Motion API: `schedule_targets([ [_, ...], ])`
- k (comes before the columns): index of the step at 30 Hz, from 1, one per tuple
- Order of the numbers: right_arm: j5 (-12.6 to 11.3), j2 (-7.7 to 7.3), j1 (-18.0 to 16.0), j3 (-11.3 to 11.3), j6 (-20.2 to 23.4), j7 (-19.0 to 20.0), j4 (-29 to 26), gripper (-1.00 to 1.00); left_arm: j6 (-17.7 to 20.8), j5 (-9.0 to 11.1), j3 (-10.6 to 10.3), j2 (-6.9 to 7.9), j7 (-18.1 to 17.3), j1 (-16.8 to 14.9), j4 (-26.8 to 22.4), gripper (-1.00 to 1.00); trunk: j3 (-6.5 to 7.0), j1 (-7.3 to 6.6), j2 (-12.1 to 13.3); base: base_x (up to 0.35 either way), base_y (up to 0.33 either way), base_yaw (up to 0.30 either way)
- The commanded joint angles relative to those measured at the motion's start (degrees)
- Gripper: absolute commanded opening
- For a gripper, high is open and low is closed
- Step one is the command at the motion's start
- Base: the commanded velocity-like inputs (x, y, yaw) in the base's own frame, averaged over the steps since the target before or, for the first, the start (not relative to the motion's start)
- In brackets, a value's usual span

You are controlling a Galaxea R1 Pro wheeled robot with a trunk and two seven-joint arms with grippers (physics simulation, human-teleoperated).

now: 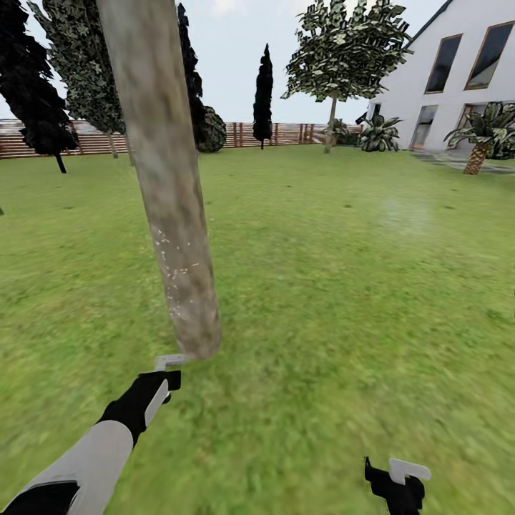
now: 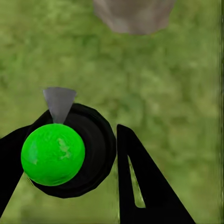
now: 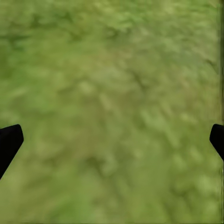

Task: In the garden, pick up the pesticide atomizer on the floor and spray pesticide onto both trees until each tree trunk is fully covered.

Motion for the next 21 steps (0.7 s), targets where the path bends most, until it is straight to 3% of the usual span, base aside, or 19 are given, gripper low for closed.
schedule_targets([
  [1,0.0,0.0,0.01,0.0,0.0,0.0,0.0,1.0,0.0,-0.02,0.0,0.0,0.0,0.0,0.0,-1.0,0.0,0.0,0.0,0.0,-0.273,0.0],
  [6,0.0,0.01,0.02,0.0,0.0,-0.03,0.0,1.0,0.0,-0.01,0.0,0.0,0.01,0.02,0.0,-1.0,0.0,0.0,0.0,0.0,-0.273,0.103],
  [15,0.0,0.01,0.02,0.0,0.0,0.0,0.0,1.0,0.0,0.08,0.0,0.0,0.01,0.02,0.0,-1.0,0.0,0.0,0.0,0.058,-0.273,0.254],
  [21,0.0,0.01,-0.01,0.0,0.0,0.0,0.0,1.0,0.0,0.07,0.0,0.0,0.01,0.0,0.0,-1.0,0.0,0.0,0.0,0.094,-0.273,0.02],
])
